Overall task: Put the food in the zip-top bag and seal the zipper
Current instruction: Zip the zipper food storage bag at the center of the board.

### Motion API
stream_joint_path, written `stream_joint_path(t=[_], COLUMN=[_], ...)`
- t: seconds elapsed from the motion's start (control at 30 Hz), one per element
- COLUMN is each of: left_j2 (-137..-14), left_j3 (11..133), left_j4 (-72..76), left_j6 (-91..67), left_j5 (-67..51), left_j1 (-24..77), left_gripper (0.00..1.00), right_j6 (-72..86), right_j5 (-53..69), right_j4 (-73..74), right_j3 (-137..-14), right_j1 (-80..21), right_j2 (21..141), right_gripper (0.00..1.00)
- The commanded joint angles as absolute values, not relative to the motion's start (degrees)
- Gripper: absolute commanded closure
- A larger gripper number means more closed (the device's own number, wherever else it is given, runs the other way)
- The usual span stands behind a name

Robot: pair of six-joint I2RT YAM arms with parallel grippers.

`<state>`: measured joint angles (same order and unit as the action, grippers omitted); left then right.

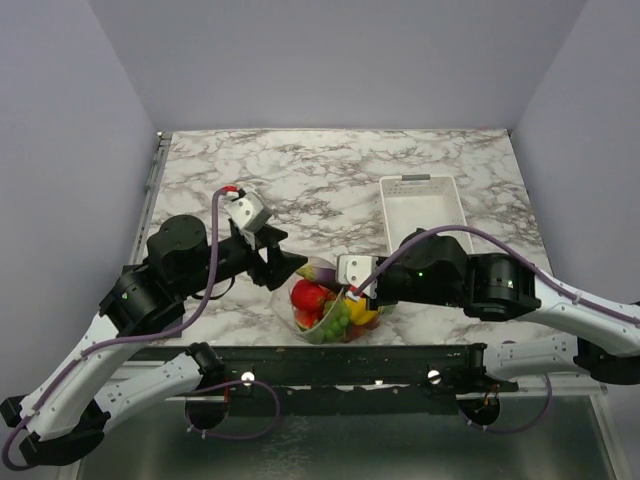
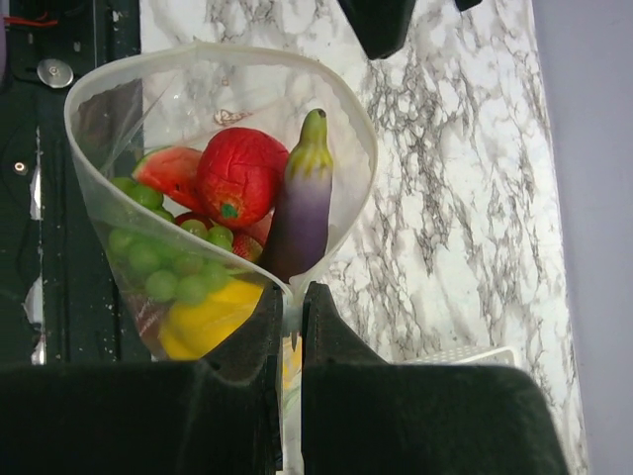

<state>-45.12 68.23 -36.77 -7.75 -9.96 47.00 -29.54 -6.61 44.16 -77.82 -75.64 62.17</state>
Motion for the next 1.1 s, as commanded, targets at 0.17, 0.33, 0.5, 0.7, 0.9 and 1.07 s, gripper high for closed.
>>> stream_joint_path(t=[0.17, 0.33, 0.5, 0.7, 0.9, 1.07], left_j2=[-40.2, -39.5, -39.3, -41.2, -42.2, -41.1], left_j3=[61.7, 58.6, 56.9, 56.0, 55.1, 53.8], left_j4=[-22.2, -17.5, -14.3, -12.3, -12.1, -12.1], left_j6=[-3.6, -3.1, -3.6, -5.1, -4.8, -4.4], left_j5=[-20.5, -26.8, -31.5, -39.3, -44.6, -47.1], left_j1=[47.4, 47.4, 47.3, 47.3, 47.3, 47.3], left_gripper=[0.28, 0.26, 0.25, 0.25, 0.25, 0.25], right_j6=[-23.8, -21.8, -19.2, -16.5, -15.6, -14.2], right_j5=[-1.8, 1.6, 2.5, 3.2, 3.5, 2.7], right_j4=[50.6, 54.4, 57.5, 62.1, 64.2, 64.4], right_j3=[-88.6, -93.1, -98.7, -106.8, -111.0, -112.8], right_j1=[-75.3, -75.4, -75.3, -75.4, -75.4, -75.4], right_j2=[66.7, 69.5, 72.7, 78.7, 81.6, 82.5], right_gripper=[0.99, 0.99, 0.99, 0.99, 0.99, 0.99])
